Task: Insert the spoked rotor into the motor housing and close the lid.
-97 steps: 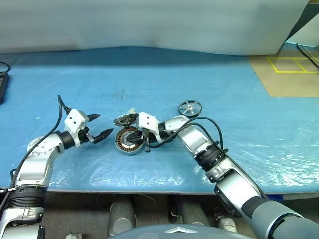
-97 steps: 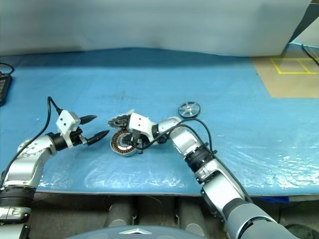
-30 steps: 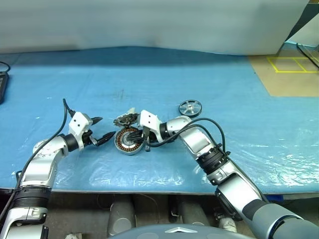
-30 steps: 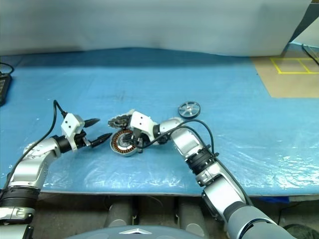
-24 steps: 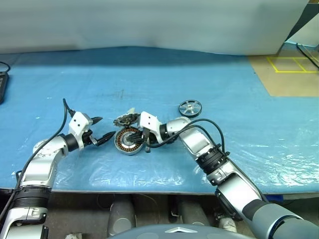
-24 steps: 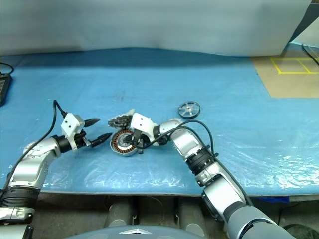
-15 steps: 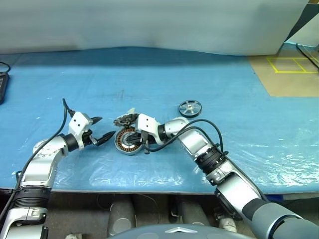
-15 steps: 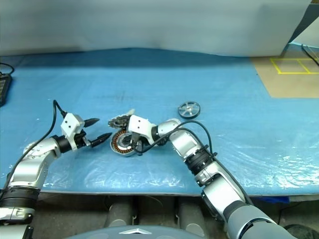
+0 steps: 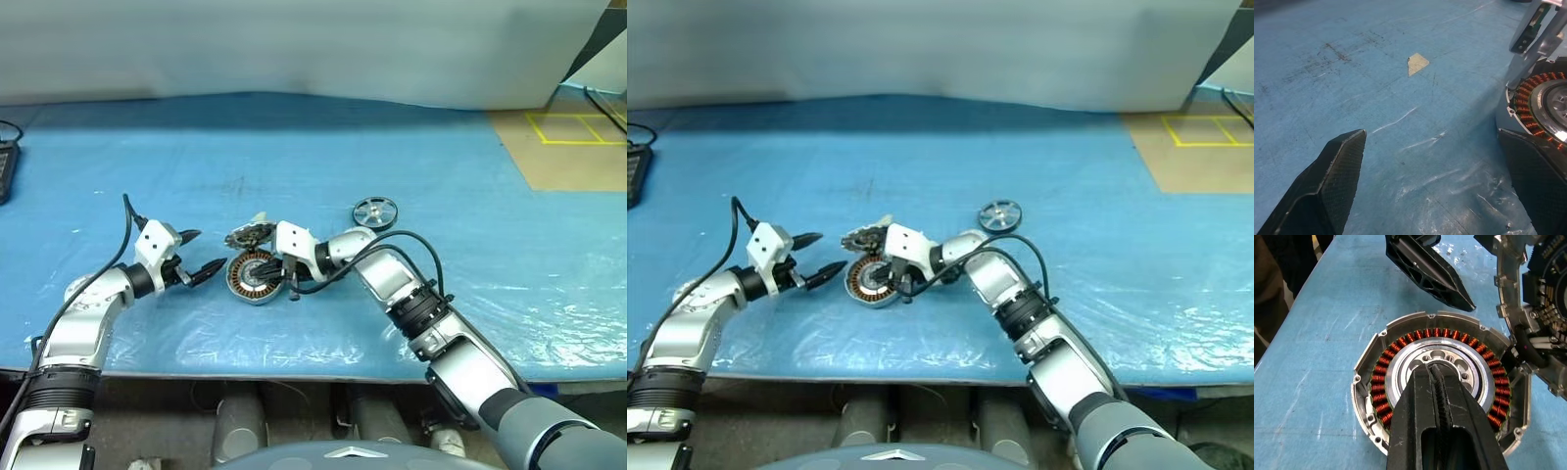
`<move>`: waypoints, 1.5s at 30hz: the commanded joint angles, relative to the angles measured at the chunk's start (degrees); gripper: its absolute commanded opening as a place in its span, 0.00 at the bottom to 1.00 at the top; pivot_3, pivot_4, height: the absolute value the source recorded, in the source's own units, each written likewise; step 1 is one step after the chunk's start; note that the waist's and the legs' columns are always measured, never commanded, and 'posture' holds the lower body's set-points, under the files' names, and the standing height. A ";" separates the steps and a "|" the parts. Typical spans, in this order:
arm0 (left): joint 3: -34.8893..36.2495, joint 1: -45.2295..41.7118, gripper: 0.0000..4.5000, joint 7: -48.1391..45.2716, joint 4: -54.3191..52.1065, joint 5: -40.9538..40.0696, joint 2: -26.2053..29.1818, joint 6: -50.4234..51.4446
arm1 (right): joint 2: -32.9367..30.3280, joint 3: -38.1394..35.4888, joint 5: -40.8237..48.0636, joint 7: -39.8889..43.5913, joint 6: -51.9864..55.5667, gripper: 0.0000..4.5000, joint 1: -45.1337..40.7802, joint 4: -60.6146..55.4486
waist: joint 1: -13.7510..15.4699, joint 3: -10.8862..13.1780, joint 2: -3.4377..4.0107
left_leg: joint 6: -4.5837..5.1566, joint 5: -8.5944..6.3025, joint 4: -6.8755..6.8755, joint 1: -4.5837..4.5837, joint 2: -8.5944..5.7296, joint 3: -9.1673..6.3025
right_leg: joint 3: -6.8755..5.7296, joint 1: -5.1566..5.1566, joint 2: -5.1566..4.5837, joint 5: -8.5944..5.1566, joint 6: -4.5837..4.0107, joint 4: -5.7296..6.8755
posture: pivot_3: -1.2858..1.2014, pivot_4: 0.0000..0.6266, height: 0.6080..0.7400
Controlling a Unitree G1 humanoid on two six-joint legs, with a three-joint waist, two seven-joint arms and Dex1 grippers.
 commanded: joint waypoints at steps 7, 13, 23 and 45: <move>0.28 -1.60 1.00 -0.27 0.19 0.21 0.20 -1.12 | -1.48 -2.64 3.01 -0.05 4.12 0.01 0.57 -5.94 | 0.07 0.00 0.00 | 0.00 0.00 0.00 -0.02 0.00 0.00 | 0.00 -0.01 0.00 0.00 0.00 0.00 | 0.52 0.24 1.00; 0.26 -1.75 1.00 -0.31 0.21 0.02 -0.01 -1.02 | -3.41 -7.30 7.15 -0.80 9.29 0.01 0.69 -13.69 | 0.11 0.00 0.00 | -0.01 0.01 -0.01 -0.09 0.00 0.00 | 0.00 -0.08 0.01 0.00 0.00 -0.01 | 0.52 0.24 1.00; 0.26 -1.68 1.00 -0.61 1.47 -0.02 -0.55 -2.00 | -21.77 -15.62 8.68 -0.52 16.23 0.01 4.77 -21.54 | 1.31 0.00 0.00 | -0.02 0.02 -0.01 -0.12 -0.03 0.00 | 0.01 -0.06 0.00 0.00 0.01 -0.10 | 0.52 0.24 1.00; -0.89 -3.39 1.00 0.82 4.21 1.48 -2.36 -3.34 | -27.86 -15.96 -0.73 -4.06 0.36 0.43 -5.74 5.32 | 1.36 0.00 0.00 | 0.10 -0.05 0.23 -0.37 0.02 0.08 | 0.02 -0.36 0.06 0.01 0.00 0.17 | 0.52 0.24 1.00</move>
